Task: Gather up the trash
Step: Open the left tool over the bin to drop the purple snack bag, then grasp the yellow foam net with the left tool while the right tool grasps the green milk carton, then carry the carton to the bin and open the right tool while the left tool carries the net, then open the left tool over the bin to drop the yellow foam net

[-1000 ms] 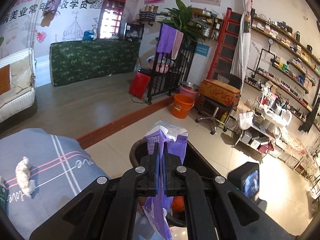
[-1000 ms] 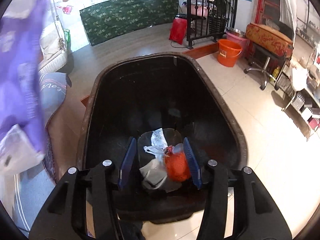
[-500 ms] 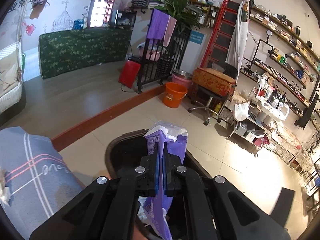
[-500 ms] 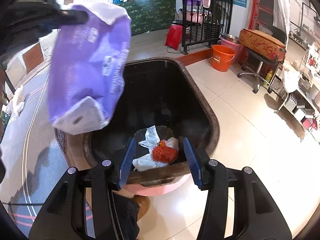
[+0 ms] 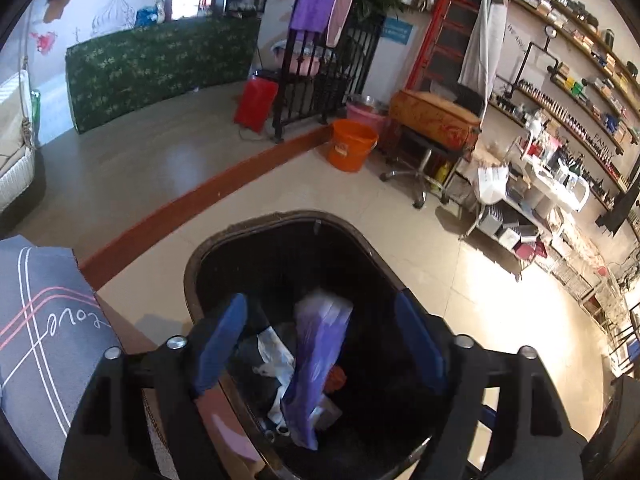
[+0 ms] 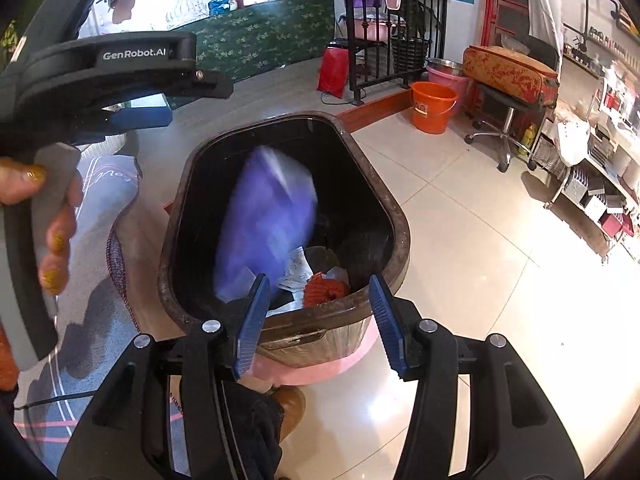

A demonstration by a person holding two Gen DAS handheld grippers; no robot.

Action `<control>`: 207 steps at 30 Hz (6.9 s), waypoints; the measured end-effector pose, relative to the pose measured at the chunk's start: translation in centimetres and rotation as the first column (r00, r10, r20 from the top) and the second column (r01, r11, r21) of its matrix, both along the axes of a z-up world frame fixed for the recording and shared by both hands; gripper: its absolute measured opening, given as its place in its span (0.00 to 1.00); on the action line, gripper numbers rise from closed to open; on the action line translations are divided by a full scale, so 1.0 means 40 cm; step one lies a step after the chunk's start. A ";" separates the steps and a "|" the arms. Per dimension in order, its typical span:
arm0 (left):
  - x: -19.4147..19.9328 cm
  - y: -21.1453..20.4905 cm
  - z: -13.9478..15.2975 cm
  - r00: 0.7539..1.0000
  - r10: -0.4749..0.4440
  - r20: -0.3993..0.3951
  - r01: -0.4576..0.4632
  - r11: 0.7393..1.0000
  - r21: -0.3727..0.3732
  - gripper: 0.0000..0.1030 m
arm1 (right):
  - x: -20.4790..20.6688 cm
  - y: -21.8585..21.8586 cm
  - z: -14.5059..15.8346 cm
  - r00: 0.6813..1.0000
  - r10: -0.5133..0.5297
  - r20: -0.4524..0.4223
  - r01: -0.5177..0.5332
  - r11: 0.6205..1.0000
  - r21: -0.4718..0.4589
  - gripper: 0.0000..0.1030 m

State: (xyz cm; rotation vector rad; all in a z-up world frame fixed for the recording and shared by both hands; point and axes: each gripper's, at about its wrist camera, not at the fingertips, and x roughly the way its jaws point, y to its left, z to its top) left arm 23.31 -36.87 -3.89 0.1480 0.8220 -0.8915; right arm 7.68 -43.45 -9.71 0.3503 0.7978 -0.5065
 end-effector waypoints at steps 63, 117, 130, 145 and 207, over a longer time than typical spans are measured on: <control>-0.050 1.180 -0.056 0.663 0.747 0.058 -0.735 0.634 0.241 0.34 | 0.311 0.754 0.130 0.759 0.650 0.042 -0.651 0.755 0.075 0.76; -0.166 1.217 -0.003 0.639 0.761 0.107 -0.769 0.636 0.067 0.18 | 0.686 1.105 0.071 0.787 0.609 0.100 -0.593 0.701 0.397 0.48; -0.168 1.096 0.021 0.705 0.694 0.145 -0.707 0.705 0.062 0.18 | 0.529 0.905 0.149 0.782 0.594 0.189 -0.618 0.704 0.350 0.48; -0.153 0.782 0.032 0.882 0.458 0.105 -0.460 0.888 -0.015 0.18 | 0.257 0.478 0.183 0.901 0.373 0.224 -0.405 0.907 0.118 0.48; -0.067 0.029 -0.043 0.986 -0.042 -0.161 0.043 0.999 0.002 0.29 | -0.004 -0.039 0.013 0.994 -0.084 0.063 0.083 0.996 0.029 0.50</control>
